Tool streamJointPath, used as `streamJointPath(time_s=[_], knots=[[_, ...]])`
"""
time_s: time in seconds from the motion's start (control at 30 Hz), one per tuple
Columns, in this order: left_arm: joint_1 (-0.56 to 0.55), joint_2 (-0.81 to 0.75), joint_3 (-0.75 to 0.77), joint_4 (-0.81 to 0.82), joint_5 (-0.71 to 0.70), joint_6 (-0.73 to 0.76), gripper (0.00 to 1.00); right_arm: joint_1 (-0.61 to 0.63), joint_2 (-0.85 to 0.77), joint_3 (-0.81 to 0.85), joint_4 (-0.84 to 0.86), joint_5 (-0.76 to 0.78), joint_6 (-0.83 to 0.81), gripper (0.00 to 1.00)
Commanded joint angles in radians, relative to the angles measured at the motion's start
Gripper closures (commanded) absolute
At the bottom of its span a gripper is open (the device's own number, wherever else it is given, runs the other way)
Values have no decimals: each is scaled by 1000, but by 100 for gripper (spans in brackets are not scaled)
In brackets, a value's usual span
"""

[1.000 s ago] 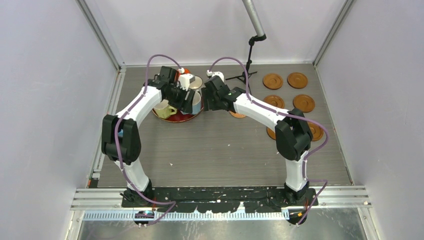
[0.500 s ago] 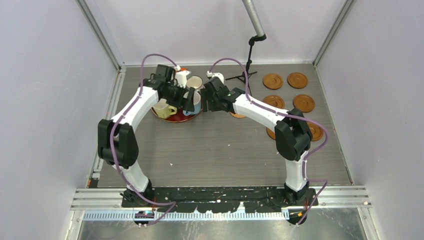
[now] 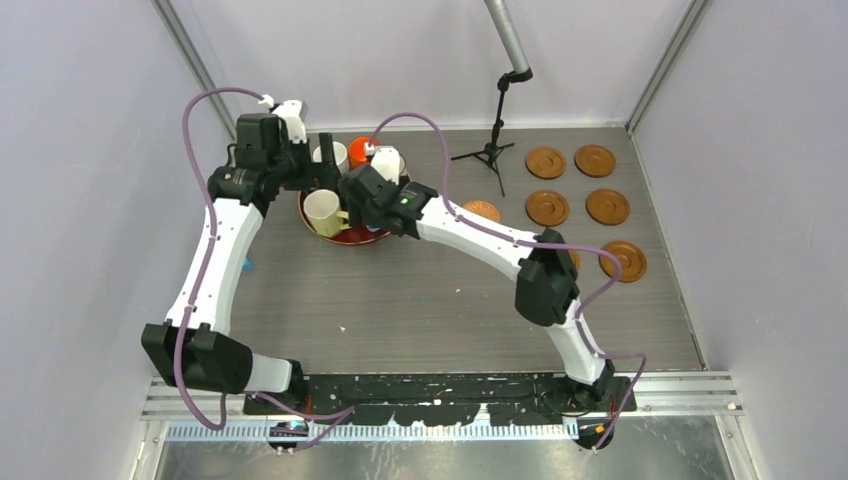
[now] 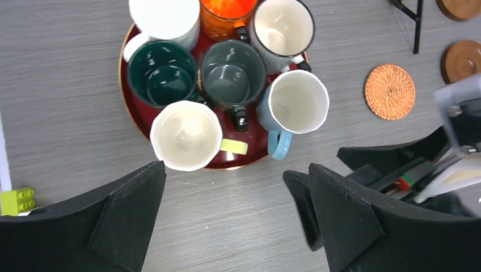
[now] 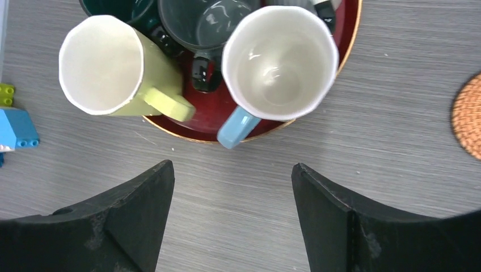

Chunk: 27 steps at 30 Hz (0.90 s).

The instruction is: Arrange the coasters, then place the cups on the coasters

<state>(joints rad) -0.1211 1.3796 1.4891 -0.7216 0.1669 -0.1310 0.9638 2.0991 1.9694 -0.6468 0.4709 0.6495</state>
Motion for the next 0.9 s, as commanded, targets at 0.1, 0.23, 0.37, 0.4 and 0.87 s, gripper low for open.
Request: streamJointPath(time_s=[0.1, 0.23, 0.37, 0.4, 0.87], knots=[[14, -114, -69, 85, -120, -87, 0, 7, 157, 199, -143, 67, 145, 18], [22, -142, -96, 116, -125, -99, 0, 8, 201, 228, -150, 109, 142, 18], [33, -151, -105, 121, -124, -101, 0, 2, 232, 235, -142, 137, 128, 18], [36, -154, -108, 124, -124, -100, 0, -2, 237, 238, -141, 138, 125, 19], [47, -163, -136, 135, -106, -87, 0, -69, 199, 123, -53, -32, -54, 41]])
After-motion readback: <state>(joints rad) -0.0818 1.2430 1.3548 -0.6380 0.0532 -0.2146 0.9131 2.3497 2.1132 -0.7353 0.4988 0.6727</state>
